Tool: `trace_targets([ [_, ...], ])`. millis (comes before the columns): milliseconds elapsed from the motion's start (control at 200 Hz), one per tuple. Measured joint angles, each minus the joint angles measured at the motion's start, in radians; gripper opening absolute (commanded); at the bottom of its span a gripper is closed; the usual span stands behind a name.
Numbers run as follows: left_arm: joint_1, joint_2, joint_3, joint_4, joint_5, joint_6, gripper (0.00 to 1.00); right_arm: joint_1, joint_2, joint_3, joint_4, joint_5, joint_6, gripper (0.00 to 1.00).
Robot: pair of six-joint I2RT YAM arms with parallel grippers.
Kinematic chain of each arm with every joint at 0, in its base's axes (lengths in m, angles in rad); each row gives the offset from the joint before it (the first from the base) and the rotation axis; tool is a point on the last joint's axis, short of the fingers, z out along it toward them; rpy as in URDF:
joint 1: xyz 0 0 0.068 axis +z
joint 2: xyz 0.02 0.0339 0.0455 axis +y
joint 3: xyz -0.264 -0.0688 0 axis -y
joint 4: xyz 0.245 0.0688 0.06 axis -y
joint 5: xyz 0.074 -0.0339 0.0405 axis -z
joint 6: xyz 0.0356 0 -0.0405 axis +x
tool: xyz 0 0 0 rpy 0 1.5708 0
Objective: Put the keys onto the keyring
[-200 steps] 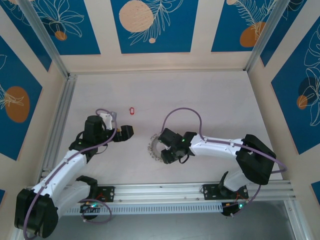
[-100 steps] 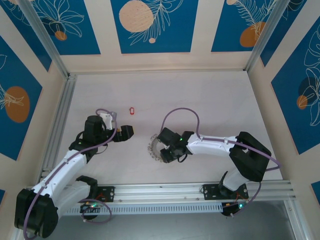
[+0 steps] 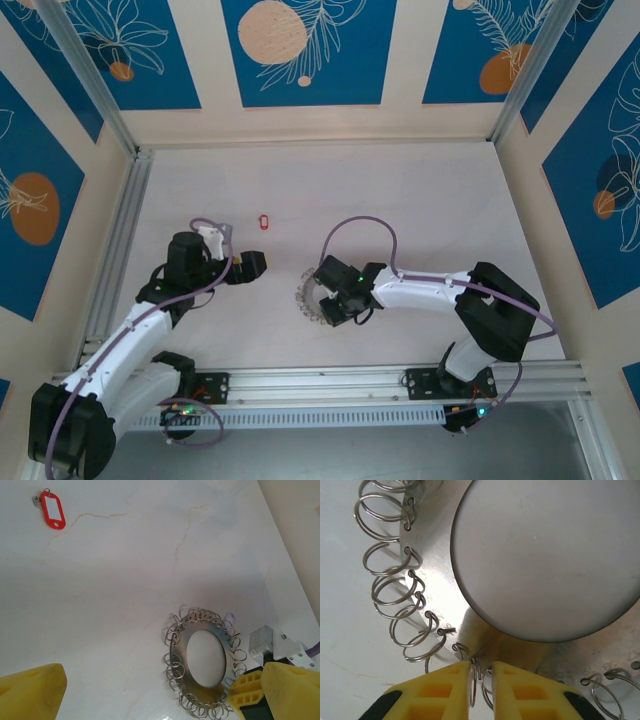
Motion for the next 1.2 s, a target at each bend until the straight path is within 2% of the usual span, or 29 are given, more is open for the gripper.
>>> trace_targets([
  [210,0.0,-0.011,0.0,-0.018,-0.001,0.001,0.98,0.0,0.0,0.0,0.005,-0.006,-0.008,0.11],
  [360,0.0,-0.026,0.0,-0.036,-0.001,0.007,0.97,0.0,0.0,0.0,0.003,-0.006,-0.015,0.17],
  [590,0.0,-0.033,0.0,-0.054,-0.001,0.007,0.97,0.002,0.0,-0.01,0.006,-0.01,-0.015,0.18],
  [775,0.0,-0.053,0.001,-0.063,-0.002,0.008,0.97,0.007,0.0,-0.011,0.007,-0.013,-0.016,0.12],
  [880,-0.001,-0.061,0.003,-0.074,-0.002,0.008,0.97,0.007,0.0,-0.011,0.007,-0.013,-0.022,0.0],
  [1060,-0.001,-0.065,0.01,-0.085,-0.005,0.009,0.94,0.01,-0.027,-0.013,0.002,-0.012,-0.044,0.0],
  [1200,-0.002,-0.065,0.016,-0.084,0.0,0.021,0.89,0.033,-0.153,-0.017,-0.009,-0.014,-0.125,0.0],
])
